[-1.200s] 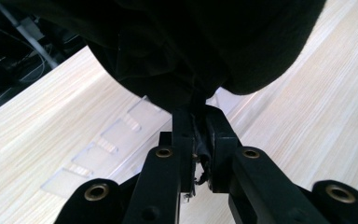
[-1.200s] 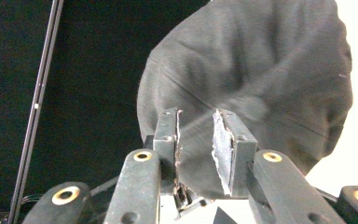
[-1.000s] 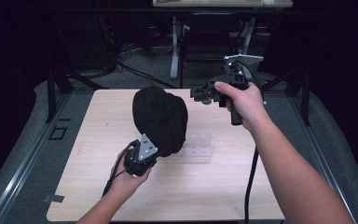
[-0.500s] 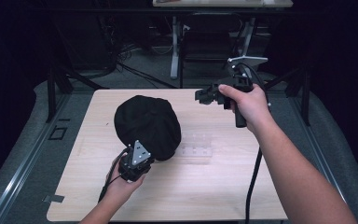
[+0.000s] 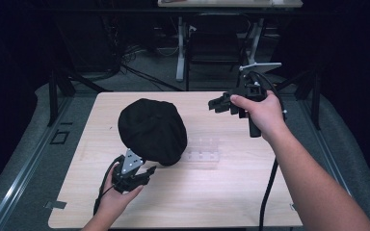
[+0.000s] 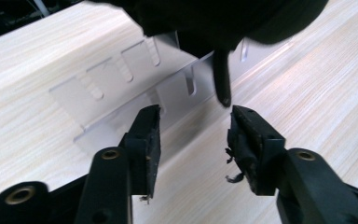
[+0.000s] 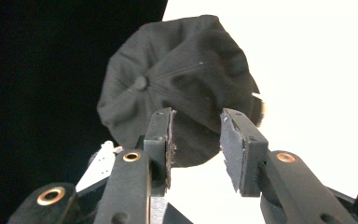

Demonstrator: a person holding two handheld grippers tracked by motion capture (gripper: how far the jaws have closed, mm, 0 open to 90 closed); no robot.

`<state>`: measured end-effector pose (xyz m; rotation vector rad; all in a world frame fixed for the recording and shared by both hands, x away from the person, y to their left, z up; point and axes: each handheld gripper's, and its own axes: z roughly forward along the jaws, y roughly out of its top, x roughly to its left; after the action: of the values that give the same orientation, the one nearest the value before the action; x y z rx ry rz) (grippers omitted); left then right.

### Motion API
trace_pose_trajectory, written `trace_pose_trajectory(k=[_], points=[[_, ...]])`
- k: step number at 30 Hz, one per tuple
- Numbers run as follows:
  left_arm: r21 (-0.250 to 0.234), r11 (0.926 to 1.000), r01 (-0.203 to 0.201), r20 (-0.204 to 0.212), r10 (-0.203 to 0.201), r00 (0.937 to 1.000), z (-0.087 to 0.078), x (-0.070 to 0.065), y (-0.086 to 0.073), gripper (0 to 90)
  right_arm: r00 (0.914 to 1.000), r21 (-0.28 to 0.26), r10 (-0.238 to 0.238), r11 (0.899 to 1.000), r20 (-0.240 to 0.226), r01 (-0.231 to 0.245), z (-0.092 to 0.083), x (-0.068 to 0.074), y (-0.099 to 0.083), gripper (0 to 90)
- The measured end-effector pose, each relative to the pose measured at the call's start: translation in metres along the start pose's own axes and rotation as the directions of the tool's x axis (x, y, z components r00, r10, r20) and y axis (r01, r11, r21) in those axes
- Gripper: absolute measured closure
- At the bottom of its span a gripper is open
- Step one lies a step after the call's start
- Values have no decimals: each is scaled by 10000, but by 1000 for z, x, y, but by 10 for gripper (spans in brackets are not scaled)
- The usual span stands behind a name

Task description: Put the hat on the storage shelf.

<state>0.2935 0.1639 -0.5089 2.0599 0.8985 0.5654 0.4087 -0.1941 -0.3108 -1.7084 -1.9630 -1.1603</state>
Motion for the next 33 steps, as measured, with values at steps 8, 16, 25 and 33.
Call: trace_pose_trajectory(k=[8,16,25,33], points=[[192,9984,526,-244,-521,9983,-9,19,-24,477,9928,-87,-377,9992,1133,390,0,-8,-8,585],[226,9926,1192,-598,-1177,9913,-19,37,-49,464,9773,-50,-641,9978,2017,665,3,-17,-16,567],[237,9865,1619,-741,-1598,9844,-18,46,-61,459,9716,77,-663,9978,2271,663,7,-29,-25,560],[326,9858,1650,-746,-1622,9839,-15,46,-67,456,9682,76,-666,9977,2411,667,6,-36,-30,556]])
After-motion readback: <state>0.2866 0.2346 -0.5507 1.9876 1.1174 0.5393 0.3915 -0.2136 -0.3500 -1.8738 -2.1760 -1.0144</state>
